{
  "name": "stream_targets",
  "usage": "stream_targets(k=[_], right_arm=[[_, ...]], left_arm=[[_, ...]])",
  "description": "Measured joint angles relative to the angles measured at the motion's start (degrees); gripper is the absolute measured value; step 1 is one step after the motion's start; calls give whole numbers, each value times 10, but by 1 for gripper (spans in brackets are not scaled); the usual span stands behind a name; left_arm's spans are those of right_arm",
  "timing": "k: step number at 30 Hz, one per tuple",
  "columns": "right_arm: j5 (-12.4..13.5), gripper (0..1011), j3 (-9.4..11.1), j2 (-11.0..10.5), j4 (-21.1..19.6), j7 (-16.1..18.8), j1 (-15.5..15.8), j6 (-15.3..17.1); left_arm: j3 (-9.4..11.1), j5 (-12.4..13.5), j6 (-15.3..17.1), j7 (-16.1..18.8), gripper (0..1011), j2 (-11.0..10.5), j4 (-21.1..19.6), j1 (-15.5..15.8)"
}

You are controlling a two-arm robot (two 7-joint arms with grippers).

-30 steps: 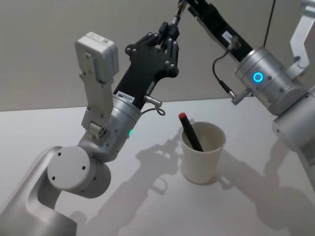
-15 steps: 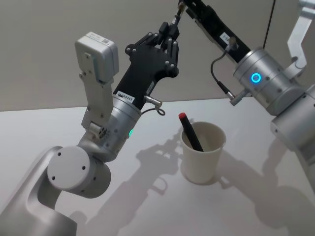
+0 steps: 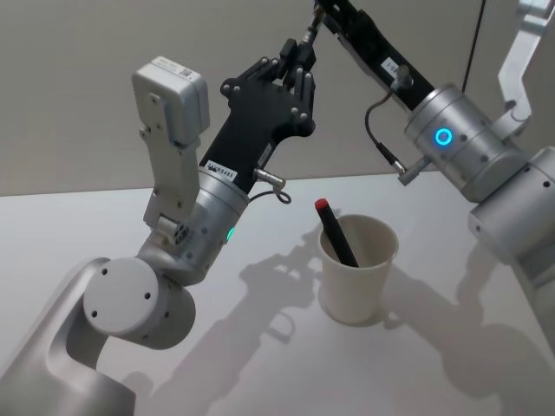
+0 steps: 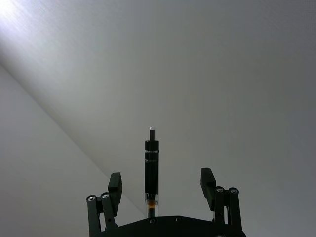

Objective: Place the pen into the pen holder.

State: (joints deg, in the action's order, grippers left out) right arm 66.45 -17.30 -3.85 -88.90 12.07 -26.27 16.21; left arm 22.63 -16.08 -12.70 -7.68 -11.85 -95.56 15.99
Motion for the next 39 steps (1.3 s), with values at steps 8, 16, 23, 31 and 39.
stream_targets(k=[8,16,23,31,39], right_arm=[[3,1001,-4,2,6,7,-5,-2],[4,1001,-8,4,9,11,-9,-3],[5,1001,-11,4,12,14,-11,-4],[5,1000,-13,4,14,15,-12,-6],[6,797,-14,4,15,16,-13,-6]], left_arm=[[0,0,0,0,135,0,0,0],[0,0,0,0,135,0,0,0],[0,0,0,0,135,0,0,0],[0,0,0,0,135,0,0,0],[0,0,0,0,135,0,0,0]])
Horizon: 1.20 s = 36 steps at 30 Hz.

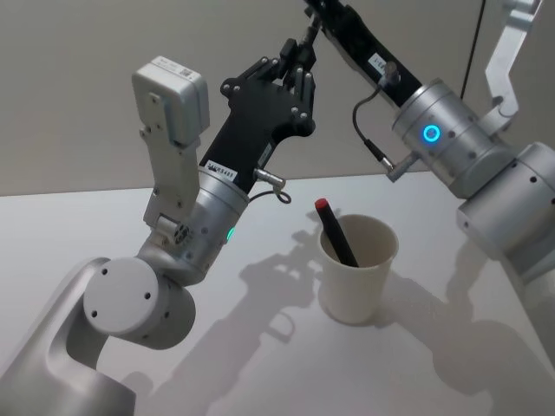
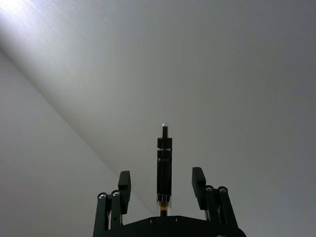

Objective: Place the pen into the pen holder.

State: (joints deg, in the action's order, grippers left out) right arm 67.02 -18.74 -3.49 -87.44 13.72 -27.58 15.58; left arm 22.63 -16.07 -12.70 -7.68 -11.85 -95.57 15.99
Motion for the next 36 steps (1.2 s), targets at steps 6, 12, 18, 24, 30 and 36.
stream_targets(k=[6,12,18,24,30,36], right_arm=[[0,649,0,0,0,0,0,0],[0,414,-1,0,1,1,-1,-1],[0,215,-1,0,1,1,-1,-1],[0,131,-1,0,1,1,-1,-1],[0,131,-1,0,1,1,-1,-1],[0,131,-1,0,1,1,-1,-1]], left_arm=[[0,0,0,0,135,0,0,0],[0,0,0,0,135,0,0,0],[0,0,0,0,135,0,0,0],[0,0,0,0,135,0,0,0],[0,0,0,0,135,0,0,0],[0,0,0,0,135,0,0,0]])
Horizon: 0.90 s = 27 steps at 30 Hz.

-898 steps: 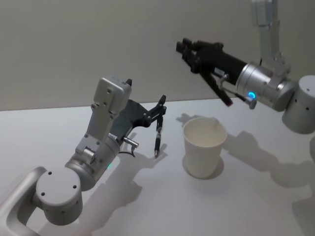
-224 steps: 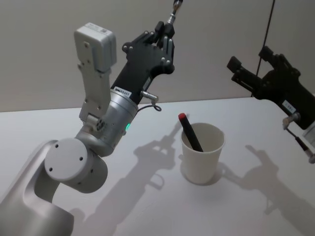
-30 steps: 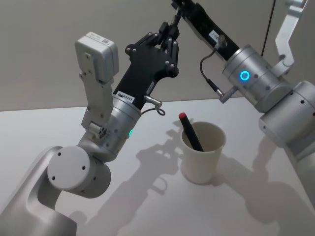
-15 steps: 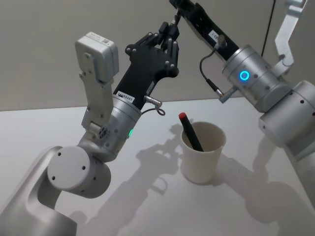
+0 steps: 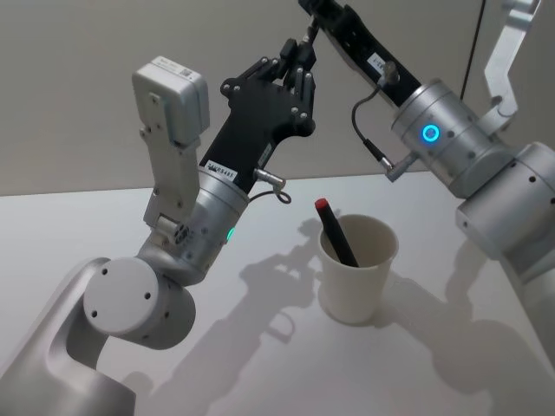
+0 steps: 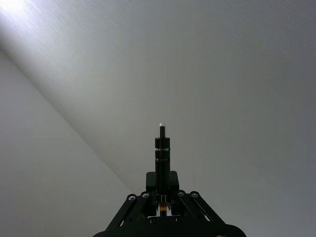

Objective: Place the pen into the pen holder.

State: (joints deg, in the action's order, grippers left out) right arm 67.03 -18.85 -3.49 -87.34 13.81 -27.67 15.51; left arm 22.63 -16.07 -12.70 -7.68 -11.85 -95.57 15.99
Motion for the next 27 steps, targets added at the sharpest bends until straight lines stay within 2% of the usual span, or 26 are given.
stream_targets(k=[3,7,9,11,14,17,19,21,24,27], right_arm=[[0,131,0,0,0,0,0,0],[0,131,0,0,0,0,0,0],[0,131,0,0,0,0,0,0],[0,131,0,0,0,0,0,0],[0,131,0,0,0,0,0,0],[1,131,0,0,0,0,0,-3],[3,131,1,0,-1,0,0,-9],[5,131,2,-1,-3,0,0,-15],[11,131,7,-4,-11,-2,1,-33],[15,131,11,-8,-17,-4,2,-46]], left_arm=[[0,0,0,0,139,0,0,0],[0,0,0,0,217,0,0,0],[0,0,0,0,318,0,0,0],[0,0,0,0,337,0,0,0],[0,0,0,0,476,0,0,0],[0,0,0,0,538,0,0,0],[0,0,0,0,636,0,0,0],[0,0,0,0,658,0,0,0],[0,0,0,0,793,0,0,0],[0,0,0,0,864,0,0,0]])
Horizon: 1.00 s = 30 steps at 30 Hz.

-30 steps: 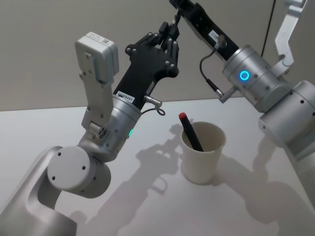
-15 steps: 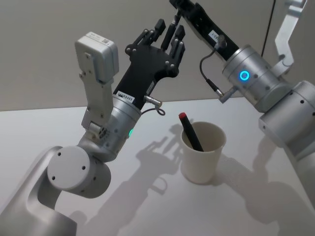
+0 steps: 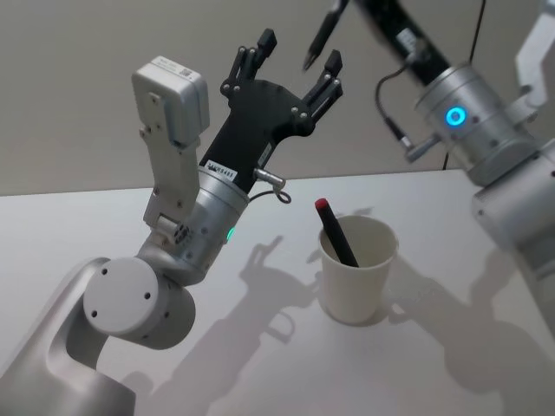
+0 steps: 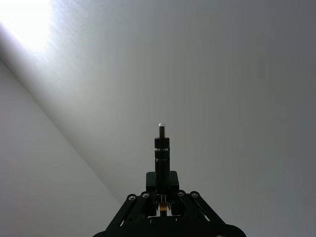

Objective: Place the pen into the pen holder.

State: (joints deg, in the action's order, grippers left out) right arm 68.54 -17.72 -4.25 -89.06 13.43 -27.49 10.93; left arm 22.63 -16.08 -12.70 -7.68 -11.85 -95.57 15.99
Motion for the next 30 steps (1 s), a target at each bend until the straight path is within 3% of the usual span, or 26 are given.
stream_targets(k=[5,12,21,30], right_arm=[[7,131,13,-13,-20,-9,5,-26],[5,131,35,-48,-62,-38,27,-54],[-26,131,49,-91,-103,-72,63,-59],[-69,131,48,-115,-122,-84,87,-45]], left_arm=[[0,0,0,0,1001,0,0,0],[-5,6,6,7,1001,-3,-3,1],[-25,31,34,41,1001,-18,-19,6],[-50,53,70,73,1001,-35,-35,18]])
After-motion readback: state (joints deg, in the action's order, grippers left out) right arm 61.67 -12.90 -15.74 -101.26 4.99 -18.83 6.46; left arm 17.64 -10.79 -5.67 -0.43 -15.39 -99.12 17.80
